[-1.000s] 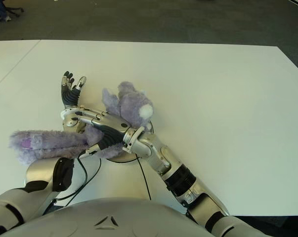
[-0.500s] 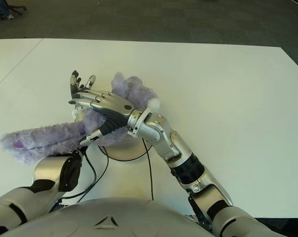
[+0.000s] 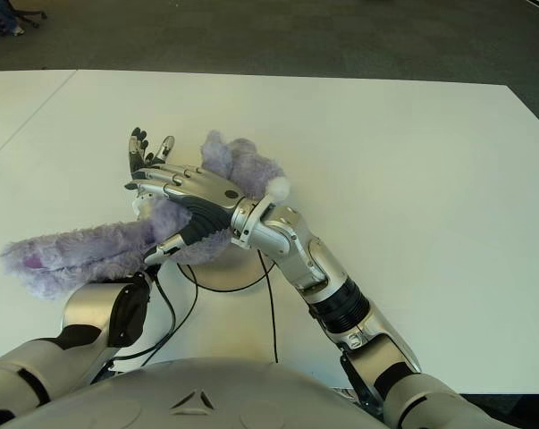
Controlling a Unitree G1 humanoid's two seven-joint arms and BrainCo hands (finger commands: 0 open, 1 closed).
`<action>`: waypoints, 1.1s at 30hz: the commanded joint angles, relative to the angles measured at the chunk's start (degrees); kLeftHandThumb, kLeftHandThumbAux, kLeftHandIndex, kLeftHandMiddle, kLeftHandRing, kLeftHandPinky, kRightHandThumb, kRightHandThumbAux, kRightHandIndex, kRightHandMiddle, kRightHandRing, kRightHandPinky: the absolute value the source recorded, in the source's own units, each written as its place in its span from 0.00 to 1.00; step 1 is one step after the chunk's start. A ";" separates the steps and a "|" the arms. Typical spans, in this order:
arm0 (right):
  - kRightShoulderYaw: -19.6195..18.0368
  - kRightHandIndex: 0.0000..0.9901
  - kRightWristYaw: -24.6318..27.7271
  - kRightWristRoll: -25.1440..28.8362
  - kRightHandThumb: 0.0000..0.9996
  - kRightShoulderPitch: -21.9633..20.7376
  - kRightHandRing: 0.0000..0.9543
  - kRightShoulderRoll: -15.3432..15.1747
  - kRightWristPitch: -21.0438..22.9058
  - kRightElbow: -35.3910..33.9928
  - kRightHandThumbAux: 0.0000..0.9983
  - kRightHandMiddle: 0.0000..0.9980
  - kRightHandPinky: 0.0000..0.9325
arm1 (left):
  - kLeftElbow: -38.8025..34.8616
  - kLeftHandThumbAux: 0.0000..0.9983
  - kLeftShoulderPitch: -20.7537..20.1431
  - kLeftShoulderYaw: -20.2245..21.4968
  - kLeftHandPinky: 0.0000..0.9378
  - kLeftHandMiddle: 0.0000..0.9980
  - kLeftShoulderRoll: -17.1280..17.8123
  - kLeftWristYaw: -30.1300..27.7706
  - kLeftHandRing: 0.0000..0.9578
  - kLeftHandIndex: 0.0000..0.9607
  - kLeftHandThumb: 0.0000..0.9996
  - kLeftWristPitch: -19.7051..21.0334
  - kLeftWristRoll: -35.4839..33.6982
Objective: Put the doll into the plate.
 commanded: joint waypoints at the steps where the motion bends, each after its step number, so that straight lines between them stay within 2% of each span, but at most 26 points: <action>1: -0.21 0.00 1.36 0.78 0.06 -0.98 0.00 -0.11 1.30 0.88 0.28 0.00 0.00 | 10.23 0.61 15.01 -1.87 0.01 0.07 -5.99 1.12 0.04 0.02 0.00 3.79 2.12; 4: -0.29 0.00 1.34 0.85 0.06 -0.94 0.00 -0.21 1.17 0.94 0.28 0.00 0.00 | 10.25 0.61 14.98 -1.88 0.01 0.07 -6.05 1.15 0.04 0.02 0.00 3.83 2.14; 5: -0.31 0.00 1.33 0.87 0.06 -0.92 0.00 -0.24 1.13 0.96 0.28 0.00 0.00 | 10.71 0.61 15.41 -0.90 0.01 0.07 -2.73 -4.24 0.04 0.02 0.00 5.28 1.12; 6: -0.32 0.00 1.33 0.87 0.06 -0.92 0.00 -0.25 1.12 0.97 0.28 0.00 0.00 | 11.05 0.66 15.73 -0.16 0.10 0.16 -0.24 -8.28 0.15 0.08 0.00 6.36 0.36; 8: -0.42 0.00 1.36 0.96 0.06 -0.86 0.00 -0.37 1.04 0.91 0.28 0.00 0.00 | 11.19 0.67 15.97 0.60 0.12 0.18 1.84 -12.09 0.17 0.10 0.00 6.98 -0.50; 22: -0.62 0.00 1.44 1.12 0.06 -0.45 0.00 -0.73 0.82 0.50 0.28 0.00 0.00 | 10.75 0.61 15.35 1.82 0.13 0.17 0.17 -11.65 0.16 0.09 0.00 5.44 -1.71; 33: 0.03 0.00 1.38 0.48 0.06 -0.51 0.00 0.00 1.41 0.38 0.28 0.00 0.00 | 10.72 0.61 15.65 1.45 0.16 0.19 0.91 -11.98 0.18 0.09 0.00 4.95 -1.33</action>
